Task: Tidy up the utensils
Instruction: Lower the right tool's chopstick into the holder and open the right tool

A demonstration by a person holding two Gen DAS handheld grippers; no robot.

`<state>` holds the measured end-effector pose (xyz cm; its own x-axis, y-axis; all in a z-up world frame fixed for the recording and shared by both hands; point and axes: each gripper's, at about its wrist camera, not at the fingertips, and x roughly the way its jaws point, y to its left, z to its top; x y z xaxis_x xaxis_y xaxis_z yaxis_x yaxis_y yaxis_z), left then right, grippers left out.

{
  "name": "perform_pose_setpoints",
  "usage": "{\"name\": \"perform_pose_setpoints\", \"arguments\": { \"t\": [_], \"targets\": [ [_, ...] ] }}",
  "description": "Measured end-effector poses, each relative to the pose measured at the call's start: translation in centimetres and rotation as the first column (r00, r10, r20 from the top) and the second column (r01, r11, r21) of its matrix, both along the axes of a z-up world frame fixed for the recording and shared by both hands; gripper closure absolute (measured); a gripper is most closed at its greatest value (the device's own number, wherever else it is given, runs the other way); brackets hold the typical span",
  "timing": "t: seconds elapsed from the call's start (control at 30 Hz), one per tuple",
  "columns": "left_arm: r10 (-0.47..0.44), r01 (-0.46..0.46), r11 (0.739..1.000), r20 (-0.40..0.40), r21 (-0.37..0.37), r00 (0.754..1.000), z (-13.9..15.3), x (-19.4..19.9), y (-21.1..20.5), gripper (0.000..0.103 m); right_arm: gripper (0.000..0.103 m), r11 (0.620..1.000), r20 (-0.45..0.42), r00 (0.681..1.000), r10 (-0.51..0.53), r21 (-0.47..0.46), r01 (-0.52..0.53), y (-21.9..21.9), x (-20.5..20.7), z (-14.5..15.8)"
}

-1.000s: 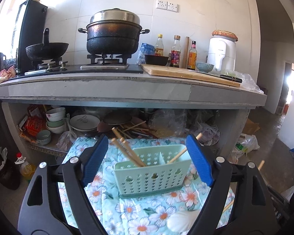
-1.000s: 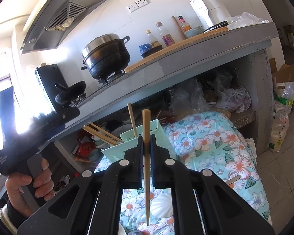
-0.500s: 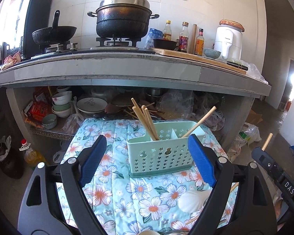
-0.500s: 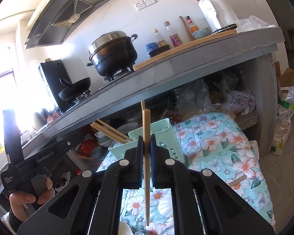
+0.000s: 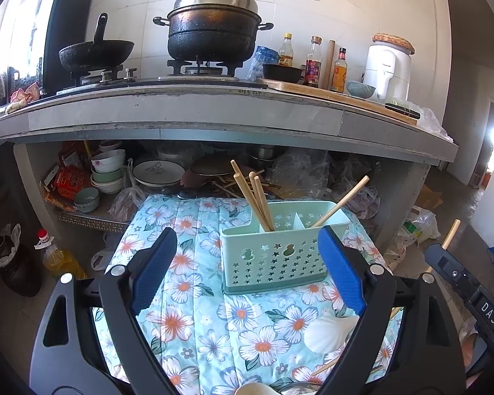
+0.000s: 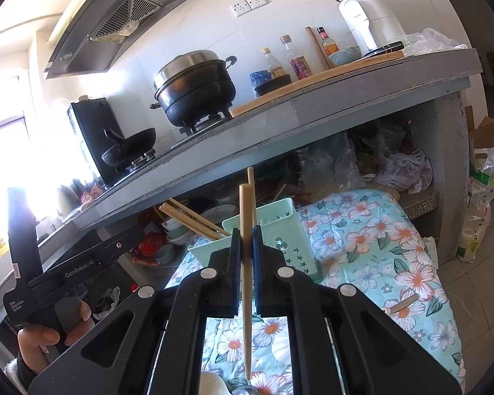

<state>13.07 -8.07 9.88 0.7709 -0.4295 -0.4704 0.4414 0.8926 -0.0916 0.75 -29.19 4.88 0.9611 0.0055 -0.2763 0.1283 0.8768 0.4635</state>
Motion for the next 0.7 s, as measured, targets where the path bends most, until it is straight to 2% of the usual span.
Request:
{"name": "perform_pose_setpoints", "arguments": {
  "t": [0.3,0.4,0.6,0.7],
  "targets": [
    [0.011,-0.011,1.0,-0.02,0.001,1.0,-0.7,0.0,0.6,0.019,0.096,0.999,-0.004,1.0,0.013,0.032,-0.013,-0.6,0.2,0.0],
    [0.023,-0.023,1.0,-0.039,-0.006,0.999,-1.1,0.1,1.0,0.019,0.096,0.999,0.019,1.0,0.02,0.046,-0.021,-1.7,0.7,1.0],
    [0.048,-0.049,0.998,-0.046,-0.032,0.998,-1.4,0.1,2.9,0.016,0.096,0.999,0.114,0.993,0.041,0.02,-0.044,-3.8,3.0,5.6],
    [0.063,-0.065,0.997,-0.05,-0.045,0.997,-1.6,0.3,4.1,0.015,0.096,0.999,0.163,0.986,0.044,-0.021,-0.042,-4.0,4.5,8.2]
  ]
}}
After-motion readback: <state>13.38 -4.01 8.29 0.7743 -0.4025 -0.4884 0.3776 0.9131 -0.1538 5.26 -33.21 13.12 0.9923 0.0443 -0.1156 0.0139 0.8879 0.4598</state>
